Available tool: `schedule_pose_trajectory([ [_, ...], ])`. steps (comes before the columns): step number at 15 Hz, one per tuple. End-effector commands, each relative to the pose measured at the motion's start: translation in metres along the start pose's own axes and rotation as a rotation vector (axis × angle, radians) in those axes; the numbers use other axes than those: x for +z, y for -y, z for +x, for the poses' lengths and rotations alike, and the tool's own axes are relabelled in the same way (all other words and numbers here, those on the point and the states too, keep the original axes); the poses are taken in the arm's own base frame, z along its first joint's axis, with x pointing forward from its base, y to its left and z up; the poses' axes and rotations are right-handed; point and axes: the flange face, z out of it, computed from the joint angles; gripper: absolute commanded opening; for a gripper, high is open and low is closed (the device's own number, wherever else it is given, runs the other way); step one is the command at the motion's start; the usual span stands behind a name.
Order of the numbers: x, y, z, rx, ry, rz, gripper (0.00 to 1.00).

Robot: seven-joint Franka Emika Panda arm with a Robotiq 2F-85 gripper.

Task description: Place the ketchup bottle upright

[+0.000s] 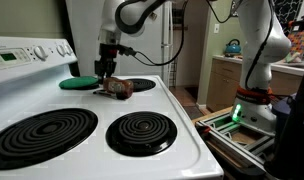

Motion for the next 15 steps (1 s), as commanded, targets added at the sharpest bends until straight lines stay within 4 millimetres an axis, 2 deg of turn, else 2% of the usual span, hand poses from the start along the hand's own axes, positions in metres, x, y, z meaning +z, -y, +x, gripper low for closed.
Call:
schedule_pose_trajectory([
  [1, -0.033, 0.010, -0.010, -0.020, -0.032, 0.009, 0.33],
  [4, -0.055, 0.010, -0.022, -0.022, -0.056, 0.023, 0.33],
  [7, -0.068, 0.009, -0.037, -0.018, -0.052, 0.037, 0.33],
  [15, -0.084, 0.005, -0.070, -0.081, -0.014, 0.039, 0.33],
])
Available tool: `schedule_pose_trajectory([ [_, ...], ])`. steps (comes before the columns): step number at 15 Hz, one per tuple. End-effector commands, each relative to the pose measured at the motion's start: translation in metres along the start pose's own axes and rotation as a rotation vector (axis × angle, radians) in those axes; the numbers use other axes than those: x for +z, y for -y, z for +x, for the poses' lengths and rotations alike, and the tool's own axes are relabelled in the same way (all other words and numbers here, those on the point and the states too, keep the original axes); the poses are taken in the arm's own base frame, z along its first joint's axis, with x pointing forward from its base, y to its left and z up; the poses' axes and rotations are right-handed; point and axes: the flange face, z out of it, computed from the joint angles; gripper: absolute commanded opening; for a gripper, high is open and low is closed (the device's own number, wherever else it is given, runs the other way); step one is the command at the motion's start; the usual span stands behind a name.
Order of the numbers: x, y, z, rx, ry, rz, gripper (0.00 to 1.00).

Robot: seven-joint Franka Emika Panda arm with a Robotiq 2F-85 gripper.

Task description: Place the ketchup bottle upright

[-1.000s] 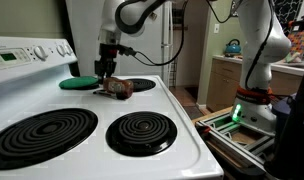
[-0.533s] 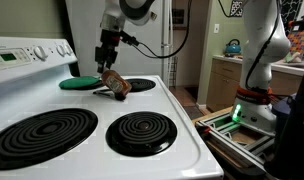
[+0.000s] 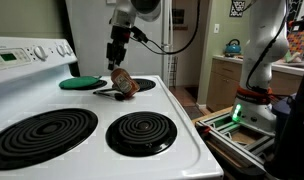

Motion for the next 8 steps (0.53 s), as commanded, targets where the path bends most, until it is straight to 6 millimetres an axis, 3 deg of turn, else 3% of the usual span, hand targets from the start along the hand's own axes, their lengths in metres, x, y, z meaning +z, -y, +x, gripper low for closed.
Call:
schedule_pose_trajectory([
  [1, -0.013, 0.002, -0.022, -0.045, 0.014, -0.012, 0.33],
  [8, -0.025, 0.009, -0.033, -0.082, -0.099, -0.014, 0.33],
])
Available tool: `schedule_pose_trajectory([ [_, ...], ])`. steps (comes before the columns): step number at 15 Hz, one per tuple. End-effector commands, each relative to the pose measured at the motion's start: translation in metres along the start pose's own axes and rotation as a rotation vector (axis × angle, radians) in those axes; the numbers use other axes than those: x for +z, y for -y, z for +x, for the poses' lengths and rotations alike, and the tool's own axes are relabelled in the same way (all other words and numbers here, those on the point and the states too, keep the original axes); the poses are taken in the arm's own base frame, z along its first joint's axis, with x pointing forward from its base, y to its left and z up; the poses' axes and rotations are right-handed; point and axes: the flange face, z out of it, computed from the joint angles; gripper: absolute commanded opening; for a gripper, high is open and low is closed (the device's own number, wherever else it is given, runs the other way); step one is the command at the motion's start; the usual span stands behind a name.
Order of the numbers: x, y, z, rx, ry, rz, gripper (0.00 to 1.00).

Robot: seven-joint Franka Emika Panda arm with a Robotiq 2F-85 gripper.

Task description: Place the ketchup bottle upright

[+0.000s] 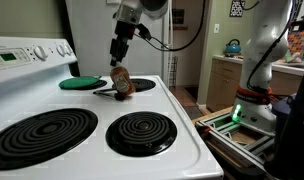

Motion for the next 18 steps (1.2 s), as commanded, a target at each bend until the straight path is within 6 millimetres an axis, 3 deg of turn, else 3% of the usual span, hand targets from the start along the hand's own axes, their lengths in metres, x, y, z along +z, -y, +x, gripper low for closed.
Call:
schedule_pose_trajectory([
  [1, -0.009, 0.003, -0.018, -0.025, -0.029, -0.004, 0.33],
  [14, -0.023, 0.004, -0.050, -0.103, 0.036, -0.062, 0.33],
  [15, -0.024, 0.004, -0.052, -0.105, 0.045, -0.064, 0.77],
  [18, -0.031, 0.004, -0.055, -0.104, 0.057, -0.075, 0.97],
])
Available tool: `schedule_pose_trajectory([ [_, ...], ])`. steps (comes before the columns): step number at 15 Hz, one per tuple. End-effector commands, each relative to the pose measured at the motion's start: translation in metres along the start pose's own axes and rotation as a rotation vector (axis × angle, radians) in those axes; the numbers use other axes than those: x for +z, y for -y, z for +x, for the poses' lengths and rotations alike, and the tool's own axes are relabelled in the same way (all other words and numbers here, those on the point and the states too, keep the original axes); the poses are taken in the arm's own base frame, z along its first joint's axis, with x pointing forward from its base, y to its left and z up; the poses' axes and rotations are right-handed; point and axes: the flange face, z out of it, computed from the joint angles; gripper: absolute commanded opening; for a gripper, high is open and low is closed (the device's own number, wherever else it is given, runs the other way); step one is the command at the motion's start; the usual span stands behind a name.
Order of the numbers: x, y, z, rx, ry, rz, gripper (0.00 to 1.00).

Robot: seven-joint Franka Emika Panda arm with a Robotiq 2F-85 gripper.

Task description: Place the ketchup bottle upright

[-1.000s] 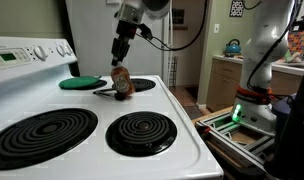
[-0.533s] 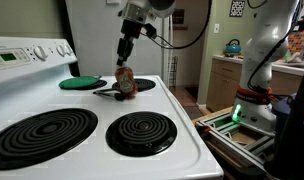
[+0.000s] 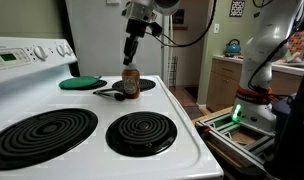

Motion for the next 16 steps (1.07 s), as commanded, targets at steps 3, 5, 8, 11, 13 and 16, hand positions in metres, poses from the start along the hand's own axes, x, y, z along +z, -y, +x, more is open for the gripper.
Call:
schedule_pose_trajectory([
  [3, -0.025, -0.001, -0.013, -0.012, 0.004, -0.016, 1.00],
  [5, -0.037, -0.003, -0.015, -0.011, 0.000, -0.033, 1.00],
  [8, -0.059, -0.003, -0.023, 0.032, 0.075, 0.018, 1.00],
  [11, -0.079, -0.007, -0.033, 0.081, 0.155, 0.078, 1.00],
  [13, -0.095, -0.009, -0.038, 0.109, 0.203, 0.112, 1.00],
  [16, -0.114, -0.012, -0.046, 0.125, 0.256, 0.116, 1.00],
])
